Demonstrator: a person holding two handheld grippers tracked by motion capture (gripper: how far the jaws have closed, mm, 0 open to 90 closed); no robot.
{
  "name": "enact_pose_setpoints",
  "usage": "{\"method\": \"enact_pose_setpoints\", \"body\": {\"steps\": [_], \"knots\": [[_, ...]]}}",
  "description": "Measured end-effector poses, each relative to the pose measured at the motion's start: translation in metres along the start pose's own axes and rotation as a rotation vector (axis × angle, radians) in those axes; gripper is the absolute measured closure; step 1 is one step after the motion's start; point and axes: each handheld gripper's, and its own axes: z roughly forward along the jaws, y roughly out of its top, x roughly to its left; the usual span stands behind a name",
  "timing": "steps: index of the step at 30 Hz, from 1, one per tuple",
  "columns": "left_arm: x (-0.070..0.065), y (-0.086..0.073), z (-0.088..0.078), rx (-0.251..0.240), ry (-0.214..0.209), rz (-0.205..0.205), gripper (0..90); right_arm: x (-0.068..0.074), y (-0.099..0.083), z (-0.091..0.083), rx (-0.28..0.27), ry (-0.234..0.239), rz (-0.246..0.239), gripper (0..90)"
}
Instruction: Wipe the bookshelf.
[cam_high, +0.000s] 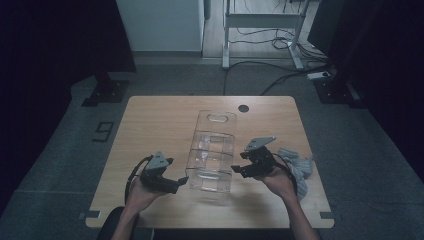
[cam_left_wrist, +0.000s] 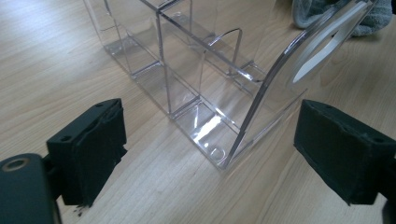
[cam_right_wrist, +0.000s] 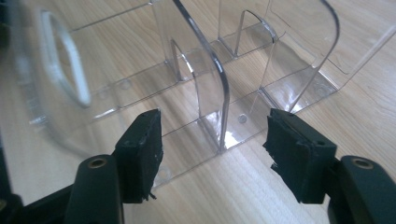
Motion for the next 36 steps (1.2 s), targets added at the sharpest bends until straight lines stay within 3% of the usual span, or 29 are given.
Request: {"method": "enact_pose_setpoints", "body": {"steps": [8,18,36], "knots": [[0.000,0.003,0.011,0.003,0.013,-0.002,14.0,-0.006,0.008,0.025,0.005,0.021,-0.015,34.5],[0.004,0.004,0.019,0.020,-0.010,0.003,13.4,-0.003,0.011,0.036,-0.020,0.144,-0.017,40.4],[0.026,0.000,0.027,0.047,0.053,-0.061,13.4,0.016,0.014,0.035,0.016,0.147,-0.056,41.1]]}}
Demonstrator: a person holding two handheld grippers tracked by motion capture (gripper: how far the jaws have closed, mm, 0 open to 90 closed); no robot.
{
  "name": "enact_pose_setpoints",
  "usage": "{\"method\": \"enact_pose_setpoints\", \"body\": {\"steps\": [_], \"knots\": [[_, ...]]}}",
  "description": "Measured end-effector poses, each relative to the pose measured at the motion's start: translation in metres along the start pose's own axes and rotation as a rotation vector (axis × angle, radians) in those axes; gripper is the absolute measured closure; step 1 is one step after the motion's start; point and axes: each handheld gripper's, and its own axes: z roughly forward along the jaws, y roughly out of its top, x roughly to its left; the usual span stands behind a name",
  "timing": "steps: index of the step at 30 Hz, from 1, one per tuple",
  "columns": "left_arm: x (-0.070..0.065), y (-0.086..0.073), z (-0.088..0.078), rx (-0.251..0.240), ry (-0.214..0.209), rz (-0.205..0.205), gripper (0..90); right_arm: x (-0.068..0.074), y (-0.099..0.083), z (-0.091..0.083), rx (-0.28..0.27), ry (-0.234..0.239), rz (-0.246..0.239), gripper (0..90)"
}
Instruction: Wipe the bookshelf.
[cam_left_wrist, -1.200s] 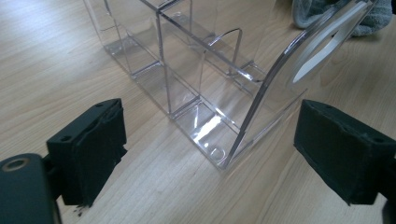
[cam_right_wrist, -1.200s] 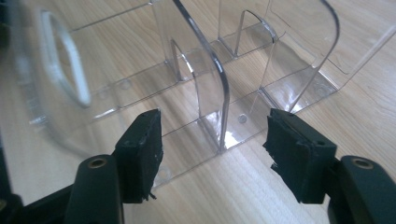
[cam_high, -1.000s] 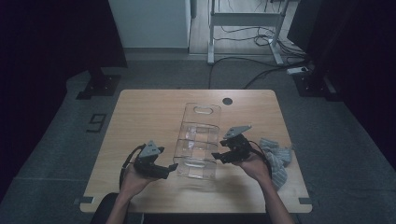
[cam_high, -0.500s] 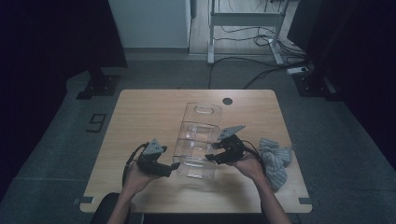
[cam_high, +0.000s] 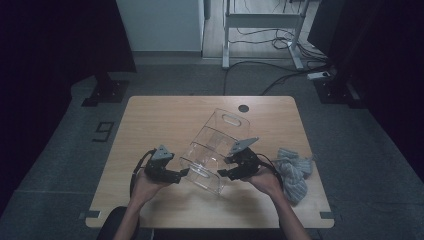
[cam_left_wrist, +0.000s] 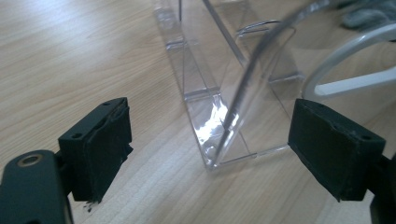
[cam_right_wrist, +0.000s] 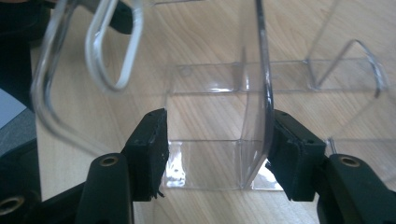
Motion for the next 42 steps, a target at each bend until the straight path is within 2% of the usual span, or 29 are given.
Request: {"method": "enact_pose_setpoints", "body": {"steps": [5,12,20,29,35,38,42], "knots": [[0.004,0.000,0.006,0.011,0.014,-0.020,12.3,0.005,0.002,0.002,0.003,0.014,-0.001,40.2],[0.007,0.002,0.011,0.010,0.010,-0.039,11.4,0.011,0.004,0.004,0.013,0.024,-0.001,38.8],[0.008,0.001,0.013,0.021,0.018,-0.043,11.8,0.019,0.007,0.009,0.024,0.038,-0.013,37.6],[0.015,-0.001,0.012,0.012,0.036,-0.070,14.4,0.028,0.010,0.018,0.050,0.063,-0.033,36.7],[0.011,-0.002,0.005,-0.008,0.025,-0.058,14.0,0.029,0.010,0.021,0.060,0.072,-0.036,35.9],[0.007,-0.004,-0.001,-0.018,0.023,-0.053,14.0,0.029,0.008,0.019,0.067,0.055,-0.041,34.0],[0.000,-0.007,-0.012,-0.026,0.015,-0.037,14.0,0.031,0.006,0.014,0.056,0.059,-0.037,33.8]]}}
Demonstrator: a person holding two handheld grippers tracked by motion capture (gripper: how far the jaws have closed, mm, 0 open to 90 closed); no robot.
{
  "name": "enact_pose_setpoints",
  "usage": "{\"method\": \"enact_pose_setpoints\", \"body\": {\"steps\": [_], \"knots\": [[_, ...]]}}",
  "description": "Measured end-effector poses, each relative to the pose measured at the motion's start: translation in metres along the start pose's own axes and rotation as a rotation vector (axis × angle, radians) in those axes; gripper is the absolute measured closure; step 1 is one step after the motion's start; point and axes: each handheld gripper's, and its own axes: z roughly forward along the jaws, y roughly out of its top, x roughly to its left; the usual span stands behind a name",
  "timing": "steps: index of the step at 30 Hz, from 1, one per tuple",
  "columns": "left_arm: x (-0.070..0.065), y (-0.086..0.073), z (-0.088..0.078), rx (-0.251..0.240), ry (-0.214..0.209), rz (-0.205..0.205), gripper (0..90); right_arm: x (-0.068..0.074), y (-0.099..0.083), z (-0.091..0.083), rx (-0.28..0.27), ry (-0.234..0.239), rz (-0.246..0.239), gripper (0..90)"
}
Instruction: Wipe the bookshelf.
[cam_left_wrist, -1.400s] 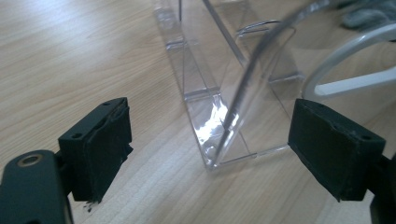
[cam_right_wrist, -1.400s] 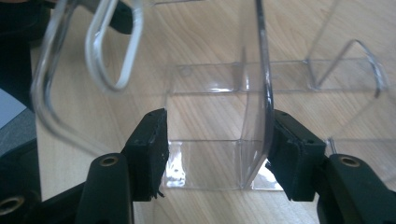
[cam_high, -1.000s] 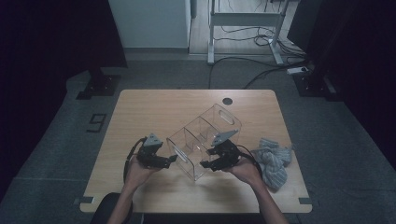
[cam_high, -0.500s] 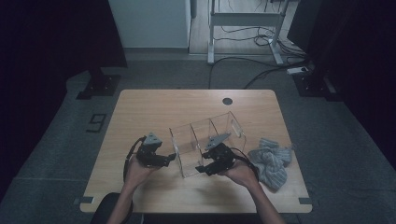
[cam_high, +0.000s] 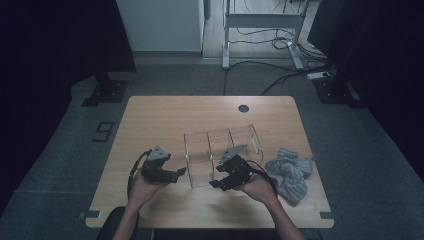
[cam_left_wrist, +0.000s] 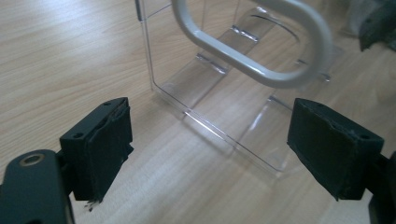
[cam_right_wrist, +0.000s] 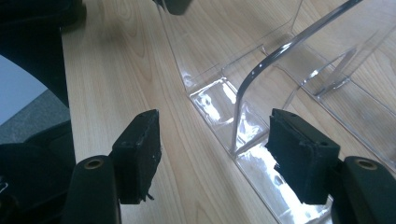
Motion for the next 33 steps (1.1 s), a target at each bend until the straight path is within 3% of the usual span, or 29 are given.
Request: {"method": "enact_pose_setpoints", "body": {"steps": [6,11,16,19,26,33], "knots": [[-0.017,-0.003,-0.011,-0.015,-0.037,0.031,13.2,0.004,-0.008,-0.009,0.003,-0.017,0.020,32.8],[-0.033,0.005,-0.008,-0.017,-0.059,0.076,12.4,0.004,-0.017,-0.017,-0.004,-0.033,0.039,32.7],[-0.043,0.013,0.003,0.010,-0.005,0.125,16.6,0.003,-0.025,-0.024,-0.001,-0.048,0.060,32.8],[-0.043,0.016,0.006,0.011,0.020,0.130,26.2,0.002,-0.031,-0.029,0.003,-0.057,0.073,32.7],[-0.037,0.015,0.005,0.014,0.011,0.120,43.4,-0.001,-0.047,-0.041,0.005,-0.077,0.109,32.6],[-0.026,0.017,0.004,0.020,0.013,0.100,50.0,-0.005,-0.059,-0.051,0.004,-0.101,0.146,32.4]]}}
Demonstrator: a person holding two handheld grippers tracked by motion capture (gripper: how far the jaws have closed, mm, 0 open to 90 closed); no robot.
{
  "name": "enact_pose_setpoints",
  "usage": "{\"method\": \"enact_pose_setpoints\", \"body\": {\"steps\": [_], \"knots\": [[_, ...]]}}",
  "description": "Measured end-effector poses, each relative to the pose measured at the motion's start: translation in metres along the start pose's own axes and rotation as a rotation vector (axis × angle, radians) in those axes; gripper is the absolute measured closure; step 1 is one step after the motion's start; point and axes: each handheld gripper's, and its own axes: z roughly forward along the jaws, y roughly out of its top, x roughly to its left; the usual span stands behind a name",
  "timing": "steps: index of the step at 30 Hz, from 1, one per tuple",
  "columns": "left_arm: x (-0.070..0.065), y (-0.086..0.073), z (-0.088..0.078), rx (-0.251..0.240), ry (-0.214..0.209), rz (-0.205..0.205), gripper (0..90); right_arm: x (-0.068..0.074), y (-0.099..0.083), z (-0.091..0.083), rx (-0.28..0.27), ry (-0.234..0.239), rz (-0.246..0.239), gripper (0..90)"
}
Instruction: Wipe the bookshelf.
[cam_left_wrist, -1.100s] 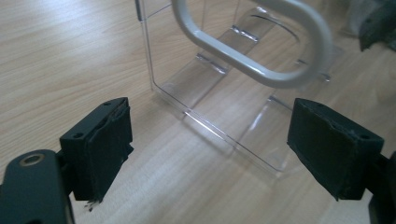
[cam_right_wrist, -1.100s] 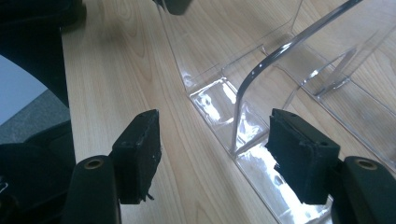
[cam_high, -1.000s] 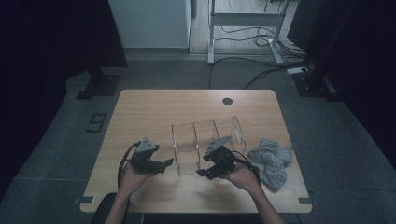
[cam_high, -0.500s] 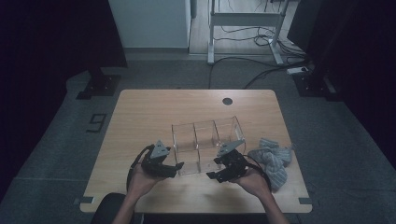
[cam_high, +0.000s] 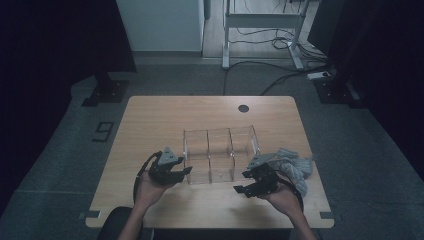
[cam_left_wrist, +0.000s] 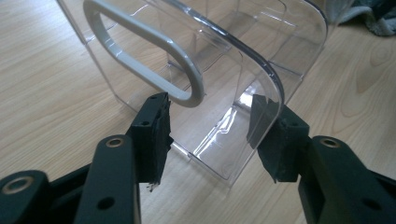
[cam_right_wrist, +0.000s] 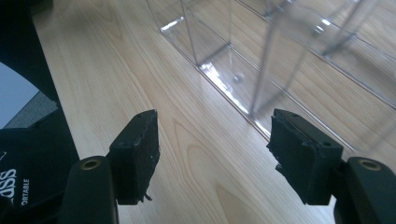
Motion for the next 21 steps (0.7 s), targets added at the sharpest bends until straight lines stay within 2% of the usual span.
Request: {"method": "enact_pose_setpoints", "body": {"steps": [6,11,12,13,15,18,21], "knots": [[0.014,-0.001,0.000,0.004,0.001,-0.031,51.8,-0.006,-0.013,-0.013,-0.002,-0.057,0.029,33.1],[0.014,-0.005,-0.002,0.014,0.005,-0.032,52.6,-0.012,-0.019,-0.025,-0.014,-0.110,0.042,33.4],[0.012,-0.008,-0.004,0.009,-0.014,-0.036,52.3,-0.017,-0.020,-0.030,-0.034,-0.154,0.075,34.2],[0.011,-0.009,-0.005,0.008,-0.020,-0.035,52.4,-0.021,-0.021,-0.031,-0.054,-0.163,0.098,34.7],[0.010,-0.009,-0.007,0.013,-0.017,-0.023,53.9,-0.026,-0.020,-0.031,-0.078,-0.186,0.123,37.1],[0.009,-0.008,-0.009,0.007,-0.021,-0.017,58.4,-0.030,-0.017,-0.029,-0.082,-0.239,0.112,43.0],[0.010,-0.008,-0.007,0.015,-0.023,-0.005,64.1,-0.033,-0.013,-0.026,-0.093,-0.247,0.124,51.4]]}}
